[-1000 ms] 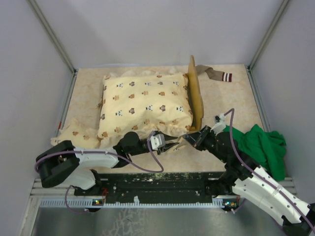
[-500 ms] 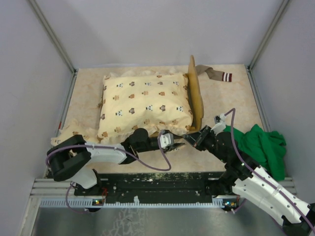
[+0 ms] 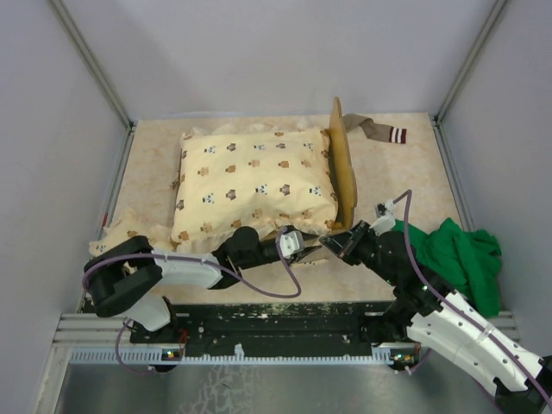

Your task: Set up the pet bed

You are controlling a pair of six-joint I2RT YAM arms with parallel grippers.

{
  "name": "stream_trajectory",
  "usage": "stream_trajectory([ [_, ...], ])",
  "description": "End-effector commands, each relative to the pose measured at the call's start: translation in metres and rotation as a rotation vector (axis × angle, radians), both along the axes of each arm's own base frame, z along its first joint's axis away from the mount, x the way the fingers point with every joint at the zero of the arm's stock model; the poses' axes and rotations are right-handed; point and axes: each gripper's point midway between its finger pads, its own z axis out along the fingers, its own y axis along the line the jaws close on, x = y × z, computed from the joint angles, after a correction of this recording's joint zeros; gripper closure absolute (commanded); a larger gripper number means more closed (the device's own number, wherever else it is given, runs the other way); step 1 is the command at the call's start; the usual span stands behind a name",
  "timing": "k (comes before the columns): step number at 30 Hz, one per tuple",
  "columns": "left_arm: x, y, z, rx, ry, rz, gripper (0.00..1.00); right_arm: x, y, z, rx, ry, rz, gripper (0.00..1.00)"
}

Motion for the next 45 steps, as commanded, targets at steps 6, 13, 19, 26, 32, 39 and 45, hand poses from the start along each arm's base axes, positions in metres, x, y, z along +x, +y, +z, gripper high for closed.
stream_trajectory([
  [6,0.0,0.003,0.022,-0.024,-0.073,0.008,0.63,0.003,0.005,0.034,0.051,-0.052,0.004,1.0],
  [13,-0.005,-0.006,0.019,-0.017,-0.083,-0.044,0.62,0.003,0.007,0.037,0.062,-0.053,0.011,1.0],
  [19,0.0,-0.011,0.022,-0.014,-0.091,-0.036,0.62,0.001,0.007,0.033,0.062,-0.038,0.014,1.0],
  [26,-0.001,-0.01,0.023,-0.018,-0.083,-0.034,0.98,0.001,0.006,0.029,0.055,-0.028,0.008,1.0],
  [32,0.011,0.004,0.019,-0.066,0.039,0.087,1.0,0.001,-0.028,-0.005,0.037,0.225,-0.221,0.67],
  [39,0.019,0.014,0.019,-0.138,0.156,0.172,1.0,-0.013,-0.049,-0.056,0.087,0.536,-0.443,0.65],
  [45,0.019,0.027,0.02,-0.255,0.247,0.216,1.0,-0.018,-0.041,-0.099,0.061,0.787,-0.562,0.65],
])
